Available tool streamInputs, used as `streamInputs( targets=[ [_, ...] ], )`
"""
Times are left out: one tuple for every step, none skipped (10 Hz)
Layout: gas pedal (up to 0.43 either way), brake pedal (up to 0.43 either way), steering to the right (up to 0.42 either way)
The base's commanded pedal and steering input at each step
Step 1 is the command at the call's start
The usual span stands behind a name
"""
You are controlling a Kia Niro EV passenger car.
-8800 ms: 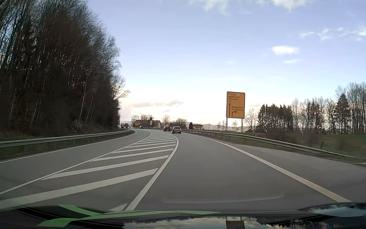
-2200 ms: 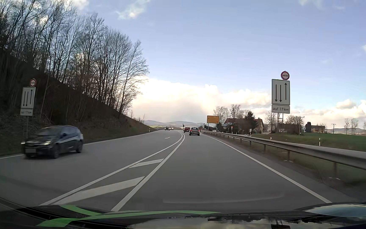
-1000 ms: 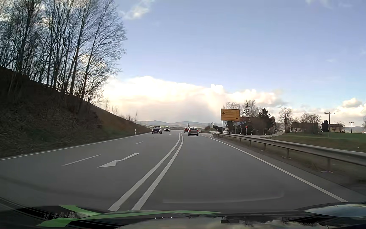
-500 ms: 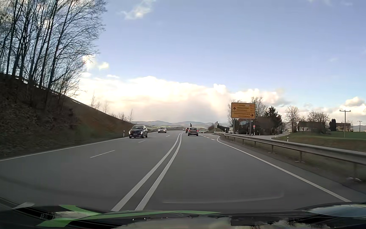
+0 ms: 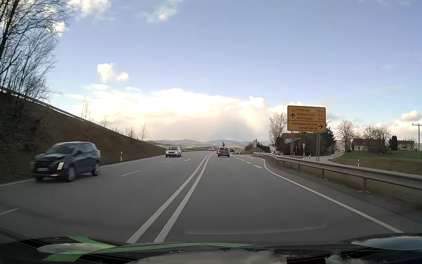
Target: Follow the waypoints while adhering to traffic rules and regulations
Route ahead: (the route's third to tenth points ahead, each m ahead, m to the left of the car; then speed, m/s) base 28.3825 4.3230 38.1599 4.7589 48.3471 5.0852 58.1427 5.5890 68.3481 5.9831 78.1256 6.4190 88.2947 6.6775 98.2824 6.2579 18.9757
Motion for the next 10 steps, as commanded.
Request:
streamInputs(
  targets=[
    [0.079, 0.0, -0.009],
    [0.079, 0.0, -0.009],
    [0.079, 0.0, -0.009],
    [0.079, 0.0, -0.009],
    [0.079, 0.0, -0.009],
    [0.079, 0.0, -0.009],
    [0.079, 0.0, -0.008],
    [0.079, 0.0, -0.008],
    [0.079, 0.0, -0.007],
    [0.079, 0.0, -0.007]
  ],
)
